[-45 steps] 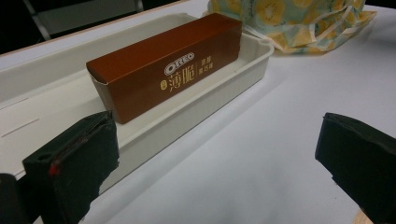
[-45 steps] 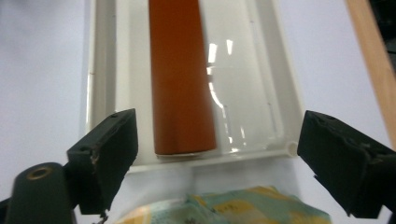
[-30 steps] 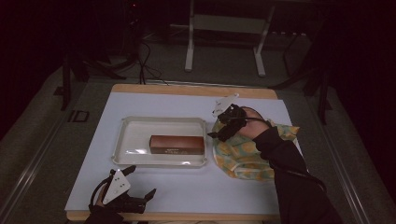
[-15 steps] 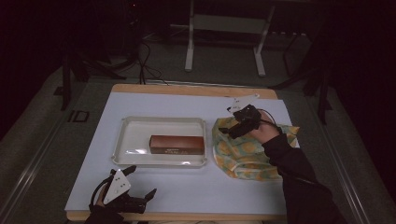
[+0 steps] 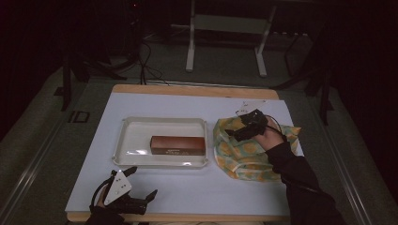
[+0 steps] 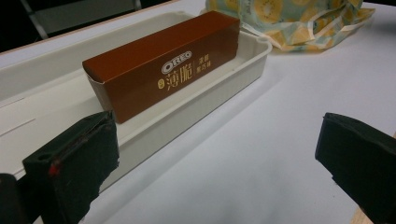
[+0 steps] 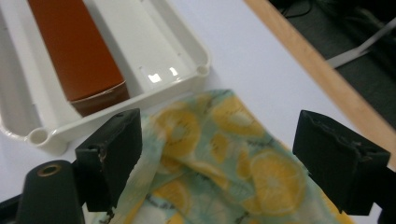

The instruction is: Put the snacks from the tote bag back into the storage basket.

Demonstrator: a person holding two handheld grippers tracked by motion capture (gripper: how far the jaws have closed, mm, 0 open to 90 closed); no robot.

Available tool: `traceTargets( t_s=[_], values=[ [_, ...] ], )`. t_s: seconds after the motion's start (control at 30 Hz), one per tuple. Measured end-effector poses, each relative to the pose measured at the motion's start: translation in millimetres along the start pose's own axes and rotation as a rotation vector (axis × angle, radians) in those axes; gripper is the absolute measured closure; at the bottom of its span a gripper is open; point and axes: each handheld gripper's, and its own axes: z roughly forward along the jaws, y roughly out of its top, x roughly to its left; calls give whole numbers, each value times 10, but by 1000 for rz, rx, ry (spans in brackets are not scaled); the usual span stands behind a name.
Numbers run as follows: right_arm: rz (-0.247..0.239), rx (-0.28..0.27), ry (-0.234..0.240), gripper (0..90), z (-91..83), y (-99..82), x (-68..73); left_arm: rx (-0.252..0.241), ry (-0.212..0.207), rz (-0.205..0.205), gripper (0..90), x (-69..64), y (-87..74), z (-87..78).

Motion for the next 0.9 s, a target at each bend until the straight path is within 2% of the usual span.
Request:
traceTargets(
  t_s=[0.13,0.2,0.47,0.63,0.7,0.9],
  values=[
    [58,-39,-22,158,-24,-89,-9,1,-1,2,0,-2,0,1],
    [81,-60,-57,157,-47,-143,-13,1,-1,2,0,0,0,0],
    [223,-121,-193,135,-163,-393,-23,2,-4,6,0,-20,6,6],
    [280,-128,-265,132,-237,-544,-25,3,-5,4,0,-19,4,9],
    [297,-125,-274,132,-256,-601,-28,5,-3,5,0,-17,4,9],
    [313,-140,-317,129,-345,-752,8,6,-4,5,0,-14,3,9]
  ],
)
